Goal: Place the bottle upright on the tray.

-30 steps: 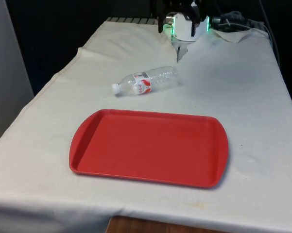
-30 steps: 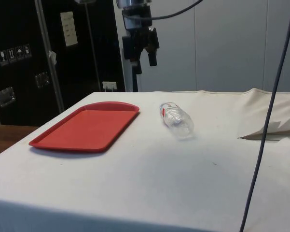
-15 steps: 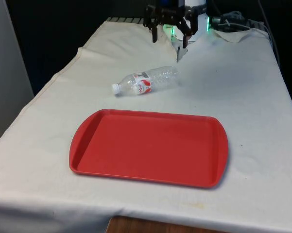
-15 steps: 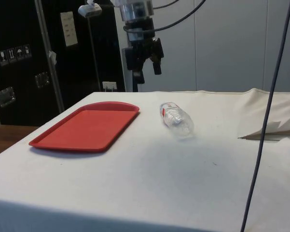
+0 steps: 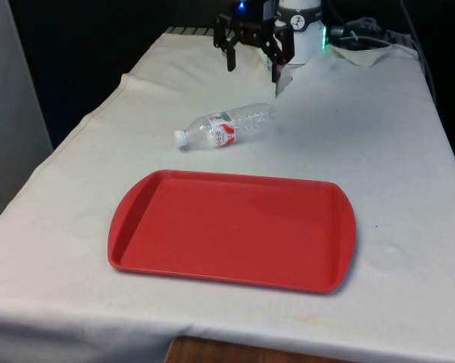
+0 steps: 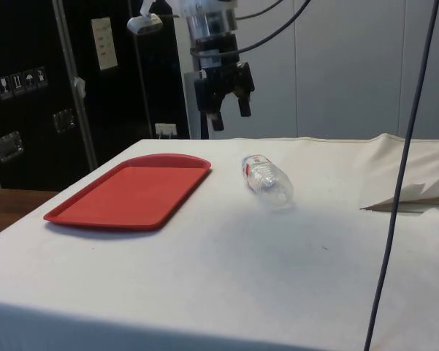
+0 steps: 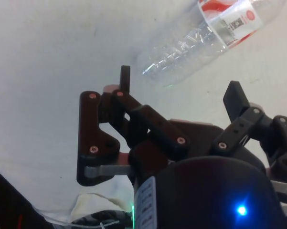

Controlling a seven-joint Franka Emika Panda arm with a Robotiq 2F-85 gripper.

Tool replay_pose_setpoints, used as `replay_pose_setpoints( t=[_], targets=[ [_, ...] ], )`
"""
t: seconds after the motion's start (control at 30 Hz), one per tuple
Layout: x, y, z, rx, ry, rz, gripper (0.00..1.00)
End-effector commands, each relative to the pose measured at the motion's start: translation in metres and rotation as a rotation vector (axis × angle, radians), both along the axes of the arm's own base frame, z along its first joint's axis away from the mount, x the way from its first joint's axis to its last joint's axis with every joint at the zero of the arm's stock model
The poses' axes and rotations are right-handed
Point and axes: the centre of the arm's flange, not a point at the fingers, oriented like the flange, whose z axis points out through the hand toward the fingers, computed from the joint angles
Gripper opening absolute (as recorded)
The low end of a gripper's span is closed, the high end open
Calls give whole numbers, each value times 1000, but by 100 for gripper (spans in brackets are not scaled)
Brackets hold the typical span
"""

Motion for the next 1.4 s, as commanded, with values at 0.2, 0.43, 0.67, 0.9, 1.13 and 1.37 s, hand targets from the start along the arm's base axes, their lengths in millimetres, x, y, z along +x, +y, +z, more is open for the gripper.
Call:
replay_pose_setpoints(
  t=[0.2,0.43,0.67,0.9,1.13,1.37],
  targets=[
    [0,-9,-8,-4,2,-41,100],
    [-1,-20,-13,-9,10,-75,100],
    [-3,-26,-15,-15,20,-92,100],
    [-4,-41,-21,-19,24,-142,100],
    [-4,-45,-23,-23,28,-176,100],
    [-4,-47,-28,-30,34,-218,100]
  ],
)
